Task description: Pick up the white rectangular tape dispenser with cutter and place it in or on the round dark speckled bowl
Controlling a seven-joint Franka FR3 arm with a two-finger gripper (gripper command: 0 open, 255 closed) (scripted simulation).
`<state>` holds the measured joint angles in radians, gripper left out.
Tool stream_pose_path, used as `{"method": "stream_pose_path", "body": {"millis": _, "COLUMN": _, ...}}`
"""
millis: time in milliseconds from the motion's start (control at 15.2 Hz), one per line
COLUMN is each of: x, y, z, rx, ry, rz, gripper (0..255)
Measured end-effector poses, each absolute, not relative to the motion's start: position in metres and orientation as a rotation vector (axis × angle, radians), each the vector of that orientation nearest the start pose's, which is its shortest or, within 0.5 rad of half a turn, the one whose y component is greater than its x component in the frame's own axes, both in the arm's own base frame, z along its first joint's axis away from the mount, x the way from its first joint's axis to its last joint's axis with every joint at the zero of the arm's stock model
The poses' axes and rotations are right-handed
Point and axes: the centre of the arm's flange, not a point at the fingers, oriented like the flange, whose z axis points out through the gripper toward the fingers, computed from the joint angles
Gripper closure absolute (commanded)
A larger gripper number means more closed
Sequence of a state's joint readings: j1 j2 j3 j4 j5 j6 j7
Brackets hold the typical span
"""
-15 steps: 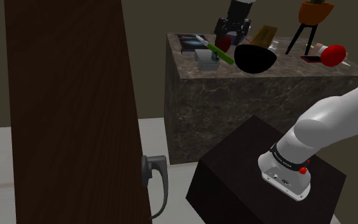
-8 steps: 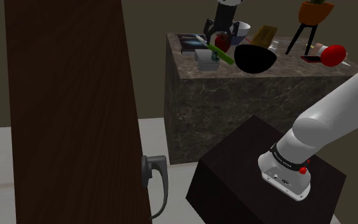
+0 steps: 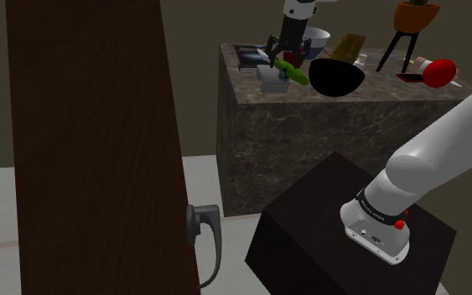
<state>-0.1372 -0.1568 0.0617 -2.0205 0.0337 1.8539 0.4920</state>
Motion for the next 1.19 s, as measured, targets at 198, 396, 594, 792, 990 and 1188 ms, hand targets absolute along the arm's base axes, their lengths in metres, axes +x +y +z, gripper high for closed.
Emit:
{"method": "stream_pose_path", "body": {"millis": 198, "x": 0.509, "y": -0.034, "z": 0.517, "rx": -2.992, "ry": 0.889, "rz": 0.022, "gripper": 0}}
{"method": "stream_pose_path", "body": {"millis": 396, "x": 0.509, "y": -0.035, "z": 0.517, "rx": -2.992, "ry": 0.89, "rz": 0.021, "gripper": 255}}
{"method": "stream_pose_path", "body": {"millis": 594, "x": 0.51, "y": -0.035, "z": 0.523, "rx": -2.991, "ry": 0.892, "rz": 0.004, "gripper": 255}}
{"method": "stream_pose_path", "body": {"millis": 792, "x": 0.511, "y": -0.034, "z": 0.523, "rx": -2.991, "ry": 0.89, "rz": 0.008, "gripper": 255}}
{"method": "stream_pose_path", "body": {"millis": 990, "x": 0.51, "y": -0.035, "z": 0.524, "rx": -2.991, "ry": 0.89, "rz": 0.003, "gripper": 255}}
{"method": "stream_pose_path", "body": {"millis": 1188, "x": 0.51, "y": -0.035, "z": 0.529, "rx": -2.992, "ry": 0.89, "rz": 0.018, "gripper": 255}}
